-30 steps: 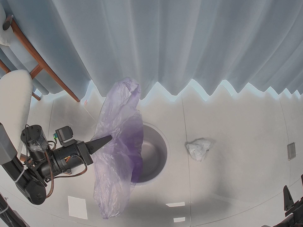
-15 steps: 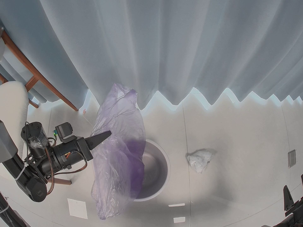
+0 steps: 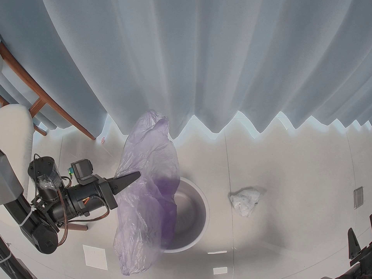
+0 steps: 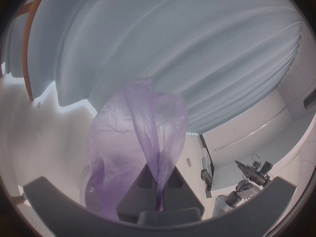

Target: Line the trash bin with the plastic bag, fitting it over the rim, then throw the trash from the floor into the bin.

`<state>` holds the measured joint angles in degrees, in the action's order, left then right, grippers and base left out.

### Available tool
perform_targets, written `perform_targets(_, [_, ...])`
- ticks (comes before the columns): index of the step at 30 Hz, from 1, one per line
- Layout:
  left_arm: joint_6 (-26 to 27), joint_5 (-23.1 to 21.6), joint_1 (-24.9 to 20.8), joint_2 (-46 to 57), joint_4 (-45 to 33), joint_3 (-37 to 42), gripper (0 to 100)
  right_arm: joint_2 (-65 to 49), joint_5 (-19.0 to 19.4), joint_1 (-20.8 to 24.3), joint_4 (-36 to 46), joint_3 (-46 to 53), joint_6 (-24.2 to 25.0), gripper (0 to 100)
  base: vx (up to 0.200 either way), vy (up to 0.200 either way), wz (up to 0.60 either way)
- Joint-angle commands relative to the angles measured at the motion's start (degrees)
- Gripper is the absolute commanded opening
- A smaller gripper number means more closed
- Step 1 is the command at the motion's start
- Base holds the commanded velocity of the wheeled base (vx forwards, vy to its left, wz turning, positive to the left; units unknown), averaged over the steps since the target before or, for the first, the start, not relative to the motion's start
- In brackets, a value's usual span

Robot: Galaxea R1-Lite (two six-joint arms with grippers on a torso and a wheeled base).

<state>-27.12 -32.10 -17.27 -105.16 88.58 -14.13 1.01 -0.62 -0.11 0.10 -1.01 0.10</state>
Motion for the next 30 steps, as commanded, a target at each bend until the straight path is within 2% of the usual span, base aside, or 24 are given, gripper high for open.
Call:
perform_targets(1, [0.76, 0.02, -0.3, -0.22, 0.1, -0.46, 0, -1.01, 0.01, 0.02, -0.01, 1.01, -0.01, 100, 0.0, 0.0, 0.0])
perform_targets(11, [-0.12, 0.11, -1.1, -0.93, 0.02, -1.69, 0, -1.01, 0.01, 0.02, -0.01, 1.01, -0.01, 100, 0.0, 0.0, 0.0])
perform_targets(14, [-1.88, 0.11, -1.53, -0.84, 0.02, -1.43, 0, -1.01, 0.01, 0.02, -0.01, 0.92, -0.01, 100, 0.0, 0.0, 0.0])
perform_targets(18, [-4.87, -0.16, -1.71, -0.4, 0.02, -1.52, 0, -1.01, 0.01, 0.02, -0.01, 1.01, -0.01, 100, -0.2, 0.0, 0.0])
perform_targets(20, [-4.16, 0.28, -1.89, -0.4, 0.1, -1.6, 0, -1.01, 0.01, 0.02, -0.01, 1.01, -0.01, 100, -0.2, 0.0, 0.0])
perform_targets(30, [-0.3, 2.04, -1.45, 0.13, 0.1, -1.52, 0, -1.01, 0.01, 0.02, -0.01, 0.92, -0.01, 100, 0.0, 0.0, 0.0])
